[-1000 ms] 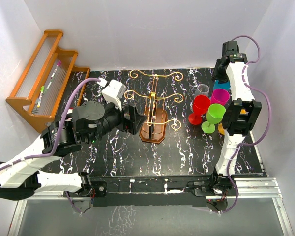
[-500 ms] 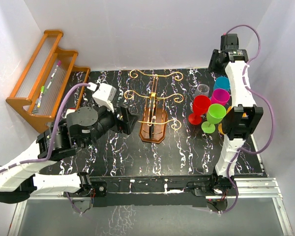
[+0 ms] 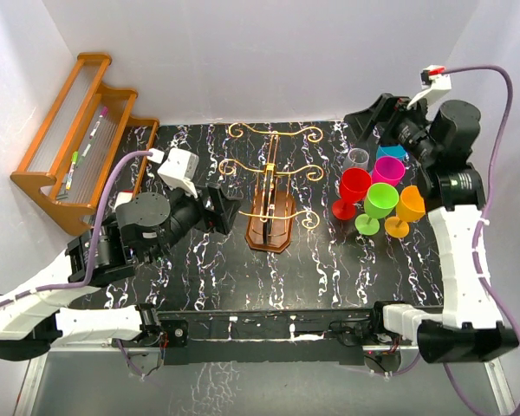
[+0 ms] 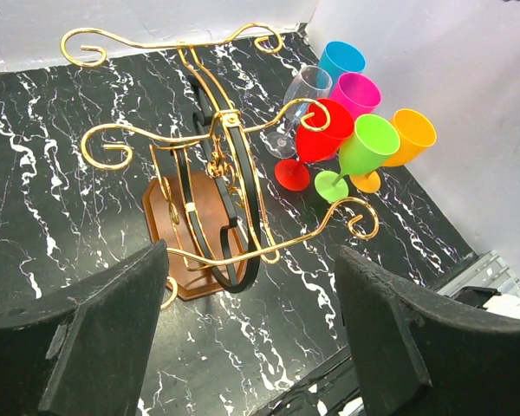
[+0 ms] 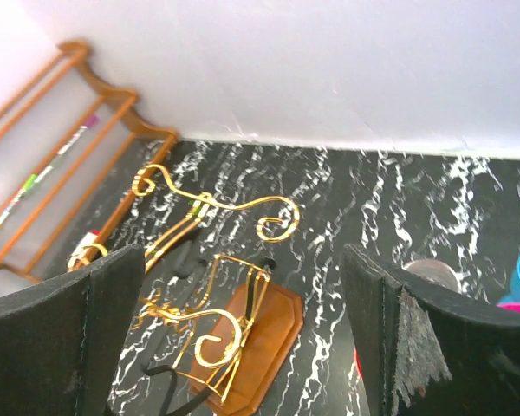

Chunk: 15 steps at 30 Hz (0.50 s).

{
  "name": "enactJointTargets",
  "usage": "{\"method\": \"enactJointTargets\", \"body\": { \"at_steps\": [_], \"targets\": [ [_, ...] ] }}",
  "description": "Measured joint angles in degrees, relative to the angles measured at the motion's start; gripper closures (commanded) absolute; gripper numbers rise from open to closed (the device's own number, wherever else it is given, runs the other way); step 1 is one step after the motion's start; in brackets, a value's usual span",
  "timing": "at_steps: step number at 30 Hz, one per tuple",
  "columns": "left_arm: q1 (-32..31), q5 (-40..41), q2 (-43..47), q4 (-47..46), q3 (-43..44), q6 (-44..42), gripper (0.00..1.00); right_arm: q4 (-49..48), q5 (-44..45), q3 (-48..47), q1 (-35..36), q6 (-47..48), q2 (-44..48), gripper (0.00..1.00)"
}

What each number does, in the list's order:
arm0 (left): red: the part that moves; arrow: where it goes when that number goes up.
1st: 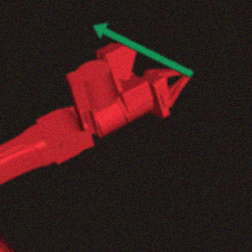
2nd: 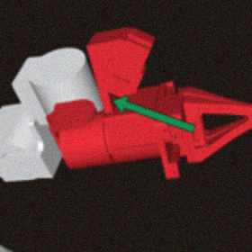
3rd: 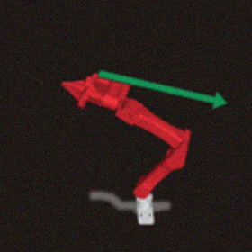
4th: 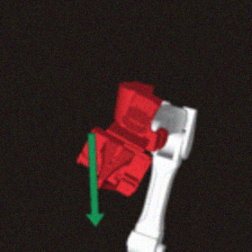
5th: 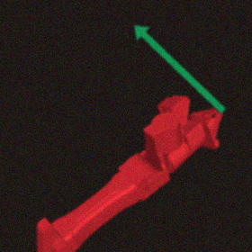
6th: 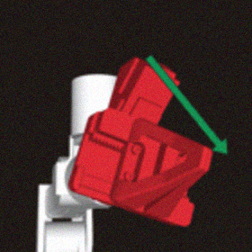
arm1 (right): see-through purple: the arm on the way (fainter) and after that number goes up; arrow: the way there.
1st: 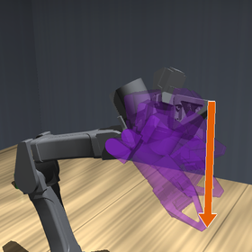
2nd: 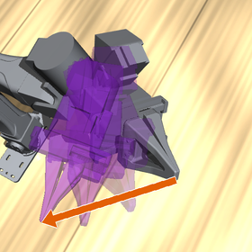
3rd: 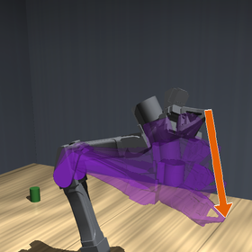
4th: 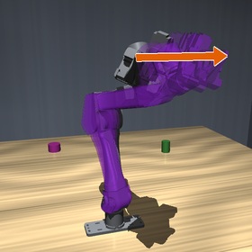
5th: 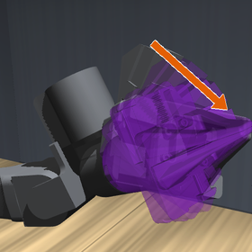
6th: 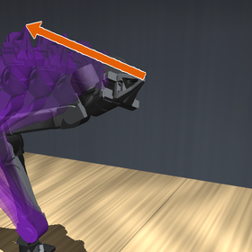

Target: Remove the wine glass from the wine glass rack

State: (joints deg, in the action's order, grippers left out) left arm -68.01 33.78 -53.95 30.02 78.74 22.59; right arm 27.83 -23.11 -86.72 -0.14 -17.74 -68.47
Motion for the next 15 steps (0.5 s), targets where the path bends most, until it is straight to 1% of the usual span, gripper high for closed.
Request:
{"method": "enactJointTargets", "body": {
  "at_steps": [3, 6, 10, 15],
  "targets": [
    [0.0, 0.3, -0.2, -0.1, -0.1, 0.2, 0.25, -3.3, -2.4, 2.3, 0.0, -0.9, 4.7, 0.02],
    [0.0, 0.6, -0.1, -0.7, -0.7, 0.4, 0.26, -4.0, -2.7, 3.3, 0.0, -1.4, 6.5, 0.02],
    [0.0, 0.9, -0.3, -1.0, -1.0, 0.4, 0.26, -3.7, -3.6, 4.9, 0.0, -1.7, 7.0, 0.02],
    [0.0, 1.6, -0.3, -1.2, -1.0, 0.6, 0.26, -2.2, -4.7, 9.3, 0.0, -2.1, 7.1, 0.02]
  ]
}}
